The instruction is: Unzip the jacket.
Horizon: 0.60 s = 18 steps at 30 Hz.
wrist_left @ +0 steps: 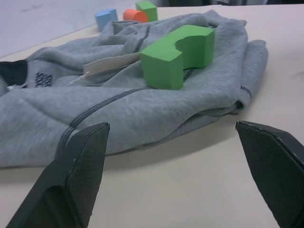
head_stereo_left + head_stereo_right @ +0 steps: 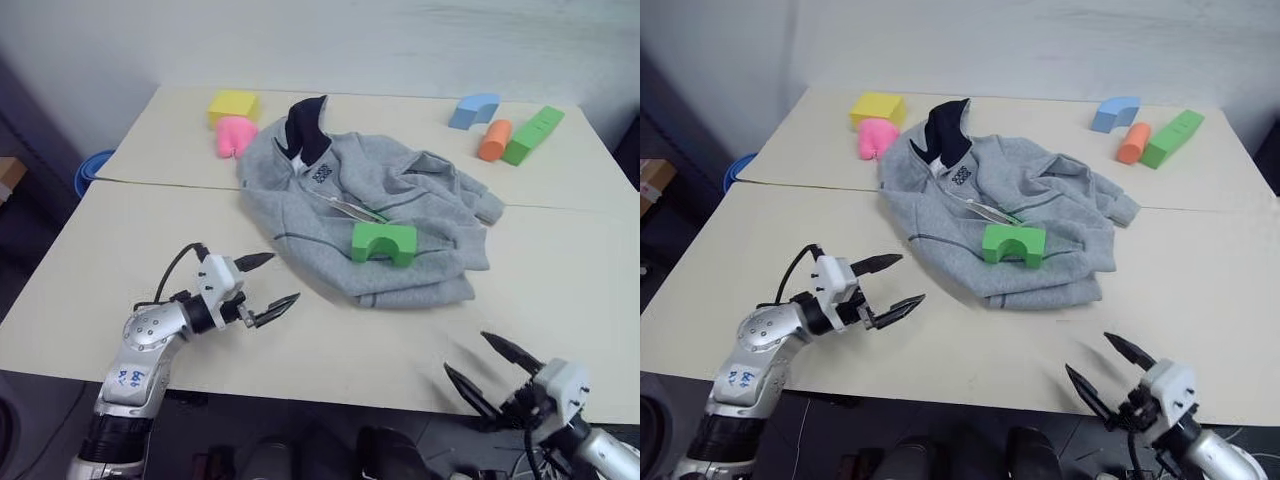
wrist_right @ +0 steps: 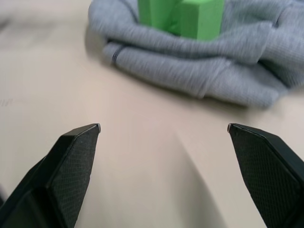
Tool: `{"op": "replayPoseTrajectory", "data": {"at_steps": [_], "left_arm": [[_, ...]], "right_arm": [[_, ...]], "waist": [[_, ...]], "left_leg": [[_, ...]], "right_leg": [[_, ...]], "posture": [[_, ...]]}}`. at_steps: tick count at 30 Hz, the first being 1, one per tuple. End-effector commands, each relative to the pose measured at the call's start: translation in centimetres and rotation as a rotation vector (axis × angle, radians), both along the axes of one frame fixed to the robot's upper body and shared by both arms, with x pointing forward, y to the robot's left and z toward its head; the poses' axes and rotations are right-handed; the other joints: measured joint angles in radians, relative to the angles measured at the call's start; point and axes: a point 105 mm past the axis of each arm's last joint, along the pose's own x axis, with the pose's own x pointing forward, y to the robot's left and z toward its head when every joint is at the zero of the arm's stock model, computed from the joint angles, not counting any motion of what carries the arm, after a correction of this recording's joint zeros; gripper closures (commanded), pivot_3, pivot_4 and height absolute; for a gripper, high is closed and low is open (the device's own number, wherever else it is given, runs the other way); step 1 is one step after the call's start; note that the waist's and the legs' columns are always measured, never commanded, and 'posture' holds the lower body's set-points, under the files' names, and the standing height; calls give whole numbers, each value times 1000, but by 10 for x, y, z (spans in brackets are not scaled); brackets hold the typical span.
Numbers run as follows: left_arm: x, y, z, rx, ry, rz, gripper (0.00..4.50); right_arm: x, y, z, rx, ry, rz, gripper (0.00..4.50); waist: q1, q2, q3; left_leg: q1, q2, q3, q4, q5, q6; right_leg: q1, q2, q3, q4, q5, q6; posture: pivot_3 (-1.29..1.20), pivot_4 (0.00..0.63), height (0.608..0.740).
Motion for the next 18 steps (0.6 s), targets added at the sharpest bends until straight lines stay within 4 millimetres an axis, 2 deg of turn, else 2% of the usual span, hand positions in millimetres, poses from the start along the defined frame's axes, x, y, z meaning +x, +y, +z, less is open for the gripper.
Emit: {"op": "replayPoseTrajectory", "data": {"at_steps": [1,5,8,13,18], "left_arm": [[2,3,-1,60,-26,-11,28],[8,6,12,-43,-32,-10,28],[6,8,20,-113,38,-57,28],[5,17,30,-121,92,-98,28],[-1,6,54,-195,85,-192,28]], "right_arm": [[-2,-6,11,-46,-60,-7,0],[1,-9,14,-43,-74,-13,0],[3,-9,17,-37,-91,-10,0],[15,-11,38,-12,-160,-24,0],[23,-2,48,-55,-164,74,0]], "waist": [[-4,0,0],[3,-1,1],[6,-1,1],[5,-1,1],[6,-1,1]], "left_leg": [[0,1,1,0,0,0],[1,1,2,0,1,-2],[1,1,1,0,1,-1],[1,0,1,0,1,-1],[0,0,1,0,1,-1]], "right_leg": [[0,0,1,0,0,0],[-1,0,3,-2,0,1],[-2,-1,3,-2,0,1],[-2,-1,3,-1,0,1],[-2,-1,3,0,0,1]], "posture": [[0,150,740],[0,150,740],[0,150,740],[0,150,740],[0,150,740]]}}
